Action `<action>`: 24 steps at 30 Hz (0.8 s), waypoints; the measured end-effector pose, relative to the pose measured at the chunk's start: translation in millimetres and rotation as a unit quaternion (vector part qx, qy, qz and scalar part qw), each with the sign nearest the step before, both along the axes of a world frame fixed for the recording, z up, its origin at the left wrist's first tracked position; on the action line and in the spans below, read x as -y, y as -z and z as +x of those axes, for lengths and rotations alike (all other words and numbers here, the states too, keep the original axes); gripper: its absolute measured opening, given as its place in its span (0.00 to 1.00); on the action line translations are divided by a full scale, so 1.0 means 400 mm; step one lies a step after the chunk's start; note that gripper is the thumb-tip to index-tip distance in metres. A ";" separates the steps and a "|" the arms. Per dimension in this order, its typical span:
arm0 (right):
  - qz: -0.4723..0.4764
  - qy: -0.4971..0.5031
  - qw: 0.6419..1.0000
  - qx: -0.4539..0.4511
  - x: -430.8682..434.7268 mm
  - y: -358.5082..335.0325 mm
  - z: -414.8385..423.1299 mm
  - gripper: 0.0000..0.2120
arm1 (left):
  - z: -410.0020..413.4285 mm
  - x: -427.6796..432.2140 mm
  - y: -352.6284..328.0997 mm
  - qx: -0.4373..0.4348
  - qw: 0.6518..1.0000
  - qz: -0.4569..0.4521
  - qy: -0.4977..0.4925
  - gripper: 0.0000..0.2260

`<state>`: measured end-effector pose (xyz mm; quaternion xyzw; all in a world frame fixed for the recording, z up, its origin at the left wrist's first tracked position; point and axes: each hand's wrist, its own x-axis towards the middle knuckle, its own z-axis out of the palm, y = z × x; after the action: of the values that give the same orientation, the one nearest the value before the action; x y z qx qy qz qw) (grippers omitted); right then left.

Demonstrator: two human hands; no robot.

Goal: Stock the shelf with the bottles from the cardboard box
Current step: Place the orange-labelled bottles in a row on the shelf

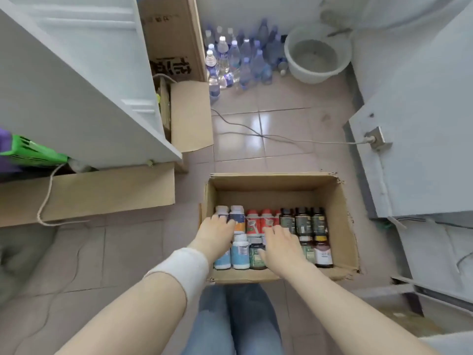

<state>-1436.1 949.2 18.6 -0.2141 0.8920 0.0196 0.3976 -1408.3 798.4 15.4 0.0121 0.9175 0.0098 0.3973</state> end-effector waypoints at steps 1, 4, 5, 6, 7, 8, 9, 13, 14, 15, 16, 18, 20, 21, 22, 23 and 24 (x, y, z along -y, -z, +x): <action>0.000 0.010 1.000 0.027 0.009 0.045 -0.003 0.25 | -0.004 0.007 0.040 0.016 1.000 0.003 -0.011 0.16; -0.009 0.036 0.996 0.083 0.036 0.174 -0.015 0.26 | -0.032 0.033 0.148 0.043 0.999 0.003 -0.020 0.17; -0.014 0.056 0.994 0.096 0.046 0.212 -0.022 0.26 | -0.046 0.040 0.183 0.044 0.999 0.000 -0.007 0.17; -0.024 0.083 0.990 0.108 0.057 0.250 -0.031 0.26 | -0.065 0.044 0.214 0.044 0.999 -0.002 0.005 0.17; -0.037 0.112 0.986 0.116 0.067 0.282 -0.040 0.26 | -0.087 0.049 0.242 0.039 0.999 -0.004 0.016 0.17; -0.054 0.140 0.981 0.122 0.076 0.312 -0.048 0.26 | -0.110 0.053 0.268 0.032 0.999 -0.009 0.023 0.16; -0.076 0.169 0.975 0.126 0.085 0.338 -0.056 0.25 | -0.134 0.057 0.290 0.027 0.999 -0.015 0.026 0.15; -0.138 0.246 0.948 0.147 0.113 0.418 -0.066 0.23 | -0.202 0.081 0.361 0.104 0.994 -0.028 0.019 0.16; -0.148 0.258 0.943 0.153 0.119 0.429 -0.066 0.23 | -0.213 0.086 0.374 0.133 0.991 -0.027 0.023 0.16; -0.157 0.275 0.935 0.157 0.125 0.440 -0.064 0.24 | -0.222 0.090 0.384 0.155 0.987 -0.023 0.030 0.16; -0.162 0.293 0.929 0.158 0.130 0.451 -0.061 0.24 | -0.233 0.093 0.389 0.174 0.984 -0.016 0.035 0.16; -0.174 0.334 0.913 0.157 0.138 0.464 -0.061 0.24 | -0.252 0.099 0.393 0.209 0.977 -0.002 0.038 0.20; -0.179 0.384 0.891 0.166 0.142 0.469 -0.067 0.22 | -0.269 0.107 0.393 0.228 0.973 0.011 0.030 0.25; -0.180 0.407 0.877 0.179 0.142 0.467 -0.071 0.20 | -0.275 0.112 0.395 0.227 0.974 0.017 0.024 0.26; -0.183 0.422 0.866 0.195 0.139 0.464 -0.075 0.17 | -0.280 0.115 0.396 0.224 0.974 0.024 0.014 0.26; -0.184 0.433 0.857 0.209 0.134 0.460 -0.078 0.15 | -0.280 0.117 0.397 0.222 0.974 0.034 0.000 0.26; -0.192 0.442 0.850 0.214 0.126 0.453 -0.082 0.14 | -0.279 0.119 0.396 0.219 0.974 0.046 -0.020 0.27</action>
<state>-1468.9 898.8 -162.7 0.1318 0.7715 -0.3758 0.4962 -1519.9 750.8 -142.9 0.0099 0.8066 0.0626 0.5876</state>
